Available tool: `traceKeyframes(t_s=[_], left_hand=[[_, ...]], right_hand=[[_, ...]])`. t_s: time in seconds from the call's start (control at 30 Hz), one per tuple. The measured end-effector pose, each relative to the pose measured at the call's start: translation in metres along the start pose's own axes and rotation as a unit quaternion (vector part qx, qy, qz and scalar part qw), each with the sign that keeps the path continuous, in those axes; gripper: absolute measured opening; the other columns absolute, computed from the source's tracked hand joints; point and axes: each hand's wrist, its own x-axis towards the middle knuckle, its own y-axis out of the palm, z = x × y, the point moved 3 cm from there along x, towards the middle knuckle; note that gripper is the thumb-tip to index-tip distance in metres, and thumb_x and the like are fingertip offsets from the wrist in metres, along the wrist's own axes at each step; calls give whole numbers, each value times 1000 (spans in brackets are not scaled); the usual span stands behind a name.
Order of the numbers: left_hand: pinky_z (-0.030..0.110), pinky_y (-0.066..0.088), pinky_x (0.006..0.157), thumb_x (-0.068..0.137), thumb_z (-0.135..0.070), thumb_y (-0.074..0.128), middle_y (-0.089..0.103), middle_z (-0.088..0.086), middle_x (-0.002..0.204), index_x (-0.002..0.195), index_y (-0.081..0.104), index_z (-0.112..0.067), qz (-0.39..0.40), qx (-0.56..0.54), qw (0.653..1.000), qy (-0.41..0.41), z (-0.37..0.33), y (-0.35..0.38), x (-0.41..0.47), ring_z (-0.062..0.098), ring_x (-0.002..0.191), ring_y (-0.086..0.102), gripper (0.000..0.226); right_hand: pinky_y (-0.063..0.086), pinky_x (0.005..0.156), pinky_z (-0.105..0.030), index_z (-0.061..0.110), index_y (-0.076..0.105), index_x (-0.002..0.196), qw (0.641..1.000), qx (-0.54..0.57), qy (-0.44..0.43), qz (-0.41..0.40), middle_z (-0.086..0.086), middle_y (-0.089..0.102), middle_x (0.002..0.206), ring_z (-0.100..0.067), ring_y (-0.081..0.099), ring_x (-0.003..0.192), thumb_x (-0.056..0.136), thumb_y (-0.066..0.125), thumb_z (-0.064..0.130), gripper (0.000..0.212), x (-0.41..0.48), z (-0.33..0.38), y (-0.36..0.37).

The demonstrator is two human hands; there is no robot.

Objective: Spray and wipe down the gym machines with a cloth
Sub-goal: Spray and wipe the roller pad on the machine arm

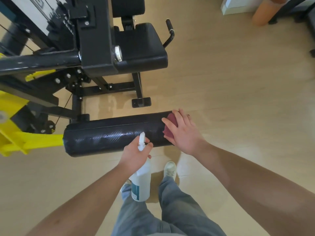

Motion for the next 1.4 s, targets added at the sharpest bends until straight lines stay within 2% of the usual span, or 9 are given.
traceKeyframes(t_s=[0.2, 0.33, 0.53, 0.63, 0.87, 1.0, 1.17, 1.33, 1.4], left_hand=[[31, 50, 69, 97, -31, 58, 75, -6, 87, 98, 59, -30, -21, -51, 998, 14, 14, -11, 6, 8, 75, 75, 1], [38, 56, 82, 100, -22, 56, 77, -1, 88, 101, 59, -26, -42, -124, 991, 18, 30, -22, 11, 19, 76, 77, 5], [38, 57, 83, 100, -19, 56, 77, -3, 87, 103, 60, -25, -56, -139, 988, 26, 48, -37, 13, 17, 77, 76, 8], [38, 57, 83, 101, -19, 57, 78, -3, 88, 103, 59, -27, -57, -143, 988, 32, 57, -44, 15, 17, 78, 76, 9], [28, 50, 71, 101, -23, 56, 76, -3, 98, 101, 57, -30, -99, -158, 982, 14, 77, -67, 3, 12, 76, 76, 7], [28, 51, 72, 102, -29, 55, 74, -3, 104, 102, 58, -28, -116, -166, 979, -8, 98, -81, -1, 10, 77, 76, 3], [27, 51, 69, 103, -31, 54, 74, -2, 105, 106, 63, -21, -136, -168, 976, -31, 121, -95, -7, 6, 78, 76, 14], [6, 43, 58, 104, -30, 53, 75, 0, 103, 111, 66, -20, -163, -185, 968, -40, 136, -113, -13, -6, 76, 71, 18], [2, 39, 55, 104, -32, 52, 75, -1, 102, 114, 67, -22, -168, -192, 966, -49, 145, -121, -15, -11, 75, 69, 20]], right_hand=[[23, 117, -66, 13, 46, 147, 995, -68, -59, -38, -30, 44, 142, -55, 36, 136, 99, 48, 46, 59, 13, 22, 10], [25, 118, -64, 12, 42, 149, 992, -95, -74, -41, -30, 43, 141, -53, 38, 135, 100, 44, 44, 58, 20, 36, 15], [27, 116, -64, 12, 44, 148, 990, -110, -72, -50, -29, 47, 137, -52, 42, 132, 101, 38, 45, 58, 29, 49, 22], [28, 116, -64, 12, 45, 148, 989, -121, -72, -53, -30, 47, 136, -52, 42, 131, 101, 41, 45, 58, 34, 60, 22], [32, 113, -63, 12, 45, 148, 989, -104, -88, -55, -26, 41, 137, -49, 42, 129, 99, 58, 40, 58, 48, 91, 24], [36, 110, -64, 11, 46, 147, 987, -97, -101, -73, -25, 38, 135, -48, 44, 126, 99, 59, 37, 56, 51, 100, 24], [32, 113, -65, 13, 41, 148, 981, -106, -153, -56, -28, 40, 138, -50, 40, 131, 100, 56, 39, 56, 60, 136, 26], [26, 116, -63, 16, 40, 150, 978, -123, -161, -58, -27, 40, 140, -50, 36, 135, 103, 49, 42, 55, 73, 180, 36], [26, 115, -63, 16, 39, 150, 978, -125, -156, -61, -26, 39, 140, -50, 37, 134, 104, 47, 42, 53, 74, 188, 39]])
